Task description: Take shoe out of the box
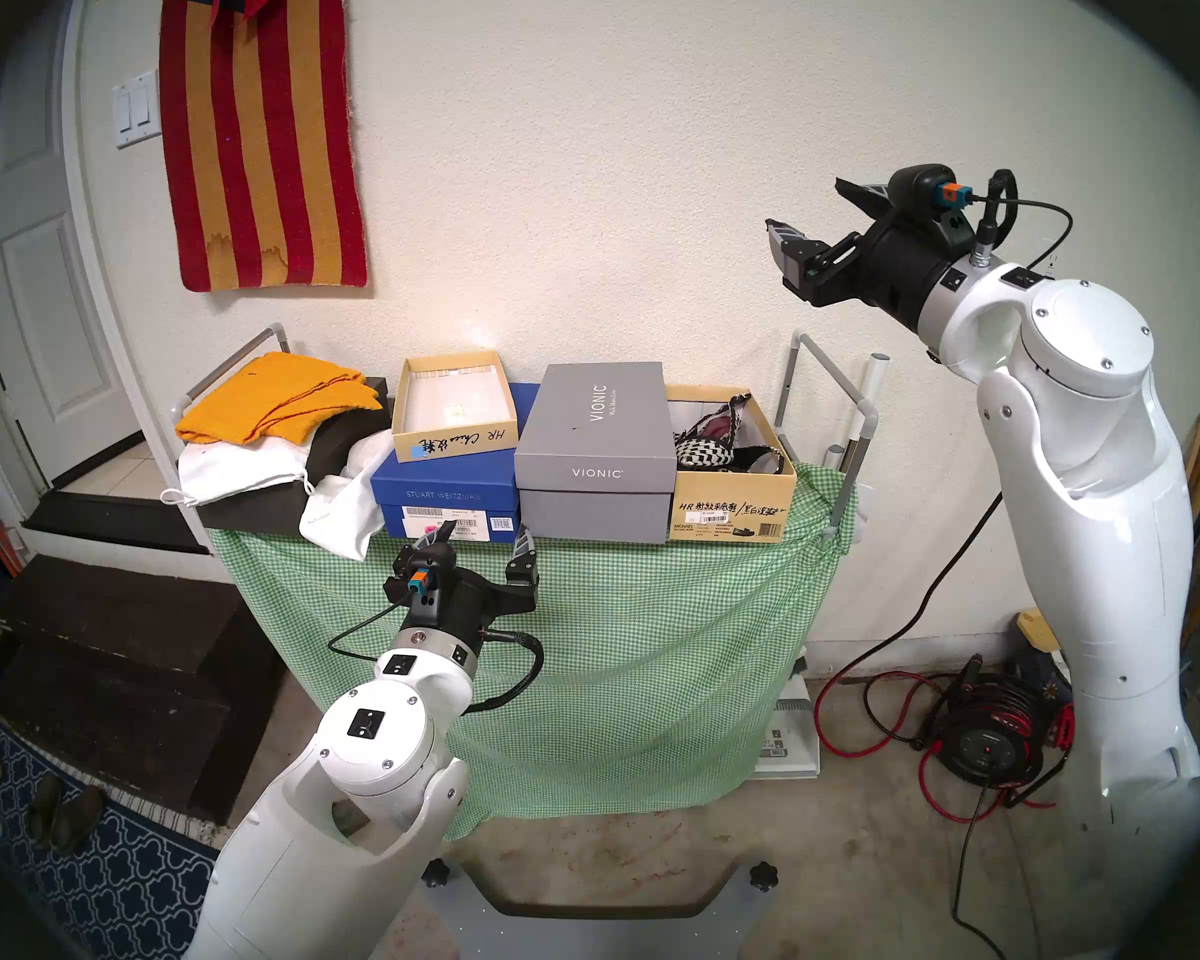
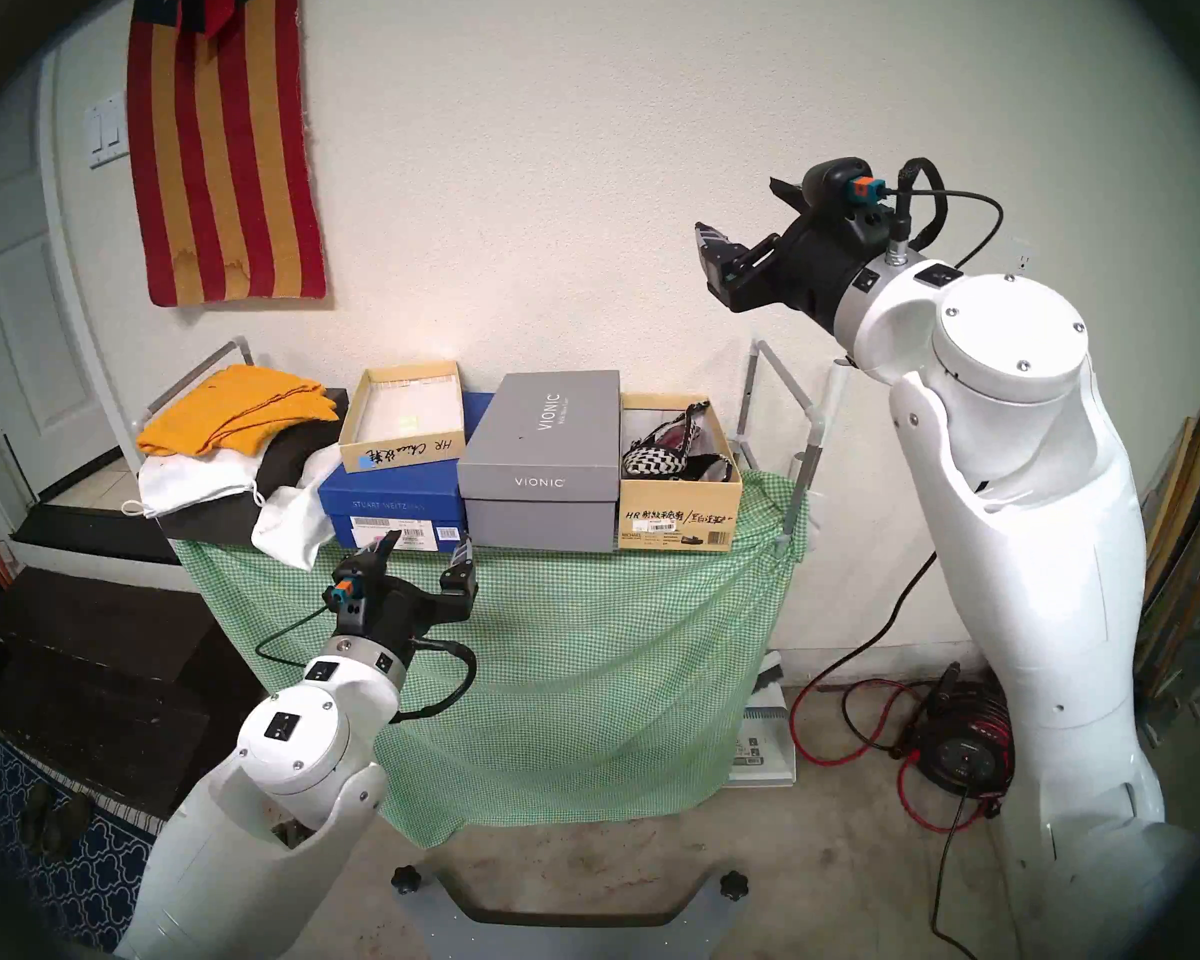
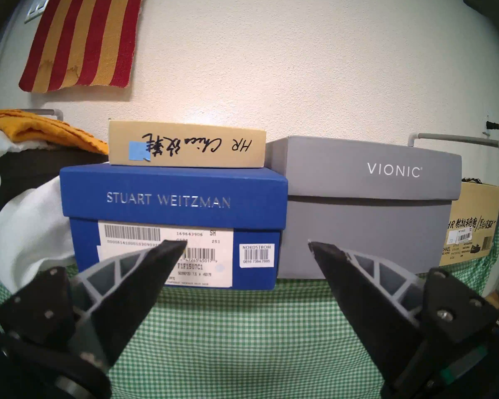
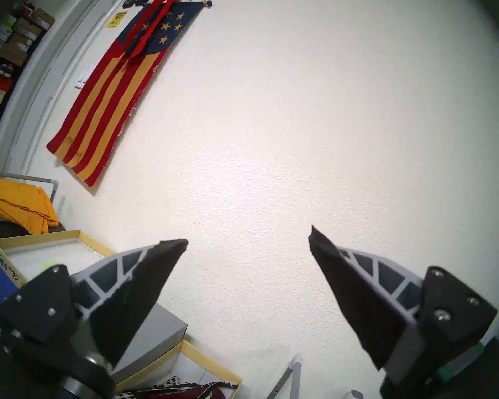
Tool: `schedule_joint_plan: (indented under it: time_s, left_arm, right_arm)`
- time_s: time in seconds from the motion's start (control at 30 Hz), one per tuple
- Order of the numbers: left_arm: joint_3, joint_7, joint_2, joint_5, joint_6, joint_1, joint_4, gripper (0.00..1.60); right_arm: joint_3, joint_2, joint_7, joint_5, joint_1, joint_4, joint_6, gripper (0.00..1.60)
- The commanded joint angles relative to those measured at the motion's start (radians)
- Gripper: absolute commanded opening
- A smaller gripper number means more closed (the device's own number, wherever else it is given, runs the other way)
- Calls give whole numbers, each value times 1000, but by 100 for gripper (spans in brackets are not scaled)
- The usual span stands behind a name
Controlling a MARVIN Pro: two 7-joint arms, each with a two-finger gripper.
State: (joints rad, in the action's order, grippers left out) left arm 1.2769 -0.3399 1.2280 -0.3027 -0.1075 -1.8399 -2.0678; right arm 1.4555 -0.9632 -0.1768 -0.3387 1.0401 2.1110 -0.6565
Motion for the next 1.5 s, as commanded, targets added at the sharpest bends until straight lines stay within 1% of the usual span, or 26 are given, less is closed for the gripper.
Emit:
schedule_joint_plan:
  time_s: [0.0,0.17,0.27,0.3,0.43,0.5,0.53,0.57,0.63,0.77,0.8,0.83,1.0,1.1,1.23,1.47]
  left_arm:
    - [1,0,0,0,0,0,0,160]
    - [1,0,0,0,0,0,0,160]
    - [1,0,0,0,0,0,0,160]
    - [1,0,0,0,0,0,0,160]
    - [1,0,0,0,0,0,0,160]
    - [1,0,0,0,0,0,0,160]
    - [1,0,0,0,0,0,0,160]
    - [1,0,0,0,0,0,0,160]
    - [1,0,0,0,0,0,0,160]
    - [1,0,0,0,0,0,-1,160]
    - [1,0,0,0,0,0,0,160]
    - [1,0,0,0,0,0,0,160]
    - [1,0,0,0,0,0,-1,160]
    - [1,0,0,0,0,0,-1,160]
    - [1,0,0,0,0,0,-1,160]
    - [1,0,0,0,0,0,-1,160]
  right_arm:
    - [-50,-41,-16,-20,-110,-77,-81,160]
    - [-99,-69,-27,-27,-180,-147,-162,160]
    - [-118,-84,-33,-31,-205,-176,-203,160]
    - [-129,-91,-34,-31,-228,-197,-228,160]
    - [-153,-110,-40,-34,-271,-254,-299,160]
    - [-167,-117,-36,-29,-286,-283,-303,160]
    - [-182,-123,-36,-30,-313,-310,-303,160]
    - [-181,-128,-36,-29,-303,-316,-303,160]
    - [-211,-135,-39,-30,-340,-361,-303,160]
    - [-256,-163,-40,-32,-373,-436,-303,160]
    - [-264,-165,-38,-30,-373,-442,-303,160]
    - [-277,-173,-40,-31,-386,-472,-303,160]
    - [-327,-190,-43,-34,-413,-561,-303,160]
    - [-350,-193,-46,-38,-436,-611,-303,160]
    - [-370,-178,-52,-47,-454,-665,-303,160]
    - [-398,-151,-68,-65,-483,-729,-303,160]
